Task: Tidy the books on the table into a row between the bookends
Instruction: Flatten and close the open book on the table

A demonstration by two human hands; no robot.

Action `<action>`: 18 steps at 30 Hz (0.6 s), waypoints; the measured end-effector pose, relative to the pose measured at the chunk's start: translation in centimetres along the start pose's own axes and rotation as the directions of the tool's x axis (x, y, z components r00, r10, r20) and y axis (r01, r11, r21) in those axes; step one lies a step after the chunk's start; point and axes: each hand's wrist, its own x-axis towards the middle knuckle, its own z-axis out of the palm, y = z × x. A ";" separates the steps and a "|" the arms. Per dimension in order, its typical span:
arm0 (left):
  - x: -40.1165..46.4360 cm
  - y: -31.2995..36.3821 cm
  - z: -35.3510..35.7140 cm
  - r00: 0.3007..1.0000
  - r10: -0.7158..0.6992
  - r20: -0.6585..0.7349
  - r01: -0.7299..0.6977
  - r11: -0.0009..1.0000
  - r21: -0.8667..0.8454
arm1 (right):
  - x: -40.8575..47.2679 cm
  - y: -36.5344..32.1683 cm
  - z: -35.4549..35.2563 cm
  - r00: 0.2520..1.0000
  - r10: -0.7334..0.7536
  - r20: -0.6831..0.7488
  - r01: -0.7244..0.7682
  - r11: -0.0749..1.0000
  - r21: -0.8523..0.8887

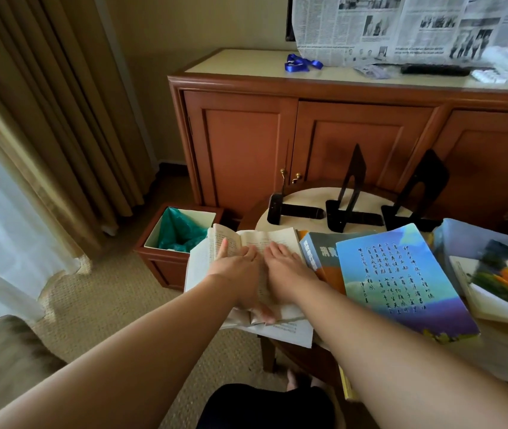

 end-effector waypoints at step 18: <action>-0.8 0.3 -1.0 1.000 0.000 0.017 -0.002 0.998 0.059 | -6.0 -0.9 3.3 0.986 0.035 -0.163 -0.029 0.999 0.043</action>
